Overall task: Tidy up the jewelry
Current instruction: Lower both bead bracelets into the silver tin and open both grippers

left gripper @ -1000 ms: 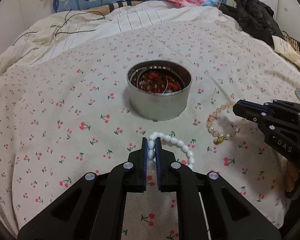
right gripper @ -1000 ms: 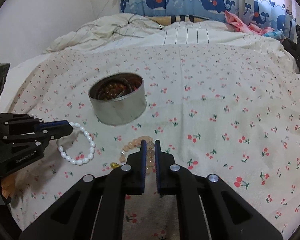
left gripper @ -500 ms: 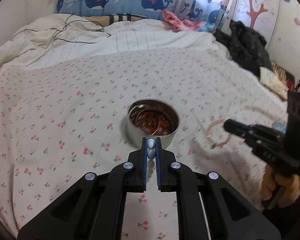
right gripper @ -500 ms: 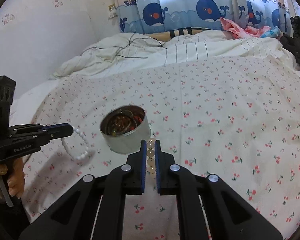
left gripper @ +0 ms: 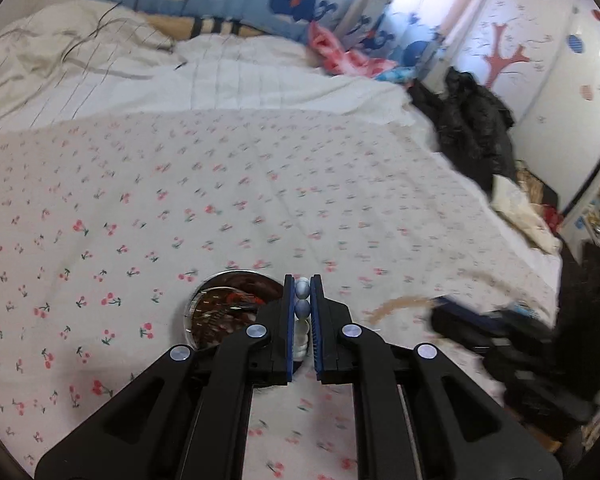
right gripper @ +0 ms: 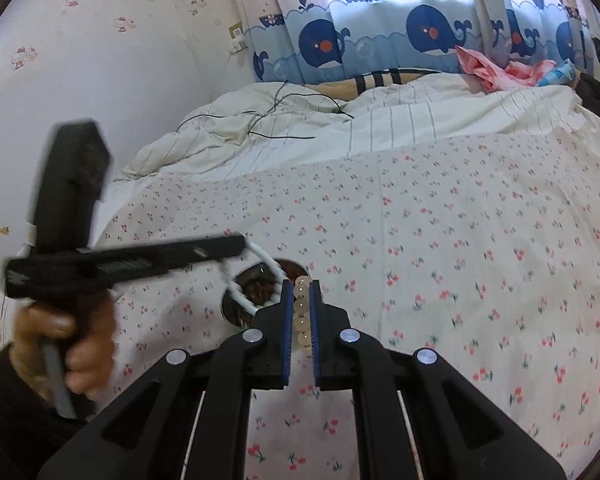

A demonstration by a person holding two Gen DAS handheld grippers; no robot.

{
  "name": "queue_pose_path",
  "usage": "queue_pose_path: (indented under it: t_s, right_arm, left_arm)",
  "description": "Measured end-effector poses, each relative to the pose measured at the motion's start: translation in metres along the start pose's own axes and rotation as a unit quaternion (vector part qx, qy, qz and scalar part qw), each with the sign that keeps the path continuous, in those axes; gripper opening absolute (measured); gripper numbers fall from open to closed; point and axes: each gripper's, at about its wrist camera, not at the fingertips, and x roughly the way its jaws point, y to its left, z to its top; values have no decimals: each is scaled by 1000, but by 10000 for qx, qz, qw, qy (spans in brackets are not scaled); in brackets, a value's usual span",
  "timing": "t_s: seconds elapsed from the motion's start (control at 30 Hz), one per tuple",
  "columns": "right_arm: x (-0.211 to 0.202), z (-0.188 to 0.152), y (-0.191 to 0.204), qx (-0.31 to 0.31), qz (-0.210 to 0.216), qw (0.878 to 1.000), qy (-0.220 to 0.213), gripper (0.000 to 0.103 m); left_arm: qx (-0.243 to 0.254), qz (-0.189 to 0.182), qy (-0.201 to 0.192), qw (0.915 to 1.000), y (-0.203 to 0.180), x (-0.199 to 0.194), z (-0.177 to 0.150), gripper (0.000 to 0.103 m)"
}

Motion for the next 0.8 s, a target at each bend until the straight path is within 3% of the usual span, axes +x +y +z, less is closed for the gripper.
queue_pose_path:
  t_s: [0.13,0.3,0.5,0.57,0.6,0.63,0.7,0.8]
  right_arm:
    - [14,15,10,-70,224,9997,54,9]
    - [37,24,23,-40,532,9984,170,9]
    - [77,24,16,847,1574,9821,601,9]
    - [92,20,12,919,1339,9832,837,9]
    - [99,16,10,851,1033,9865,942,10]
    - [101,13,8,707,639,9909,953,24]
    - [95,9,7,521,208,9953,795,45]
    - [76,2,6,238,-308,9979,526,51]
  left_arm:
    - [-272,728,346,9964,26,28,-9,8]
    - [-396,941,257,9944,39,14,-10,15]
    - [-508,1282,43,9904,53,-13,-12,24]
    - [-511,1495,30,9874,58,-19,-20,32]
    - [-489,1636,35,9853,58,-20,-26,43]
    - [-483,1722,31,9839,57,-22,-33,51]
    - [-456,1813,84,9823,53,-23,-48,55]
    - [-341,1872,204,9815,43,-21,-67,66]
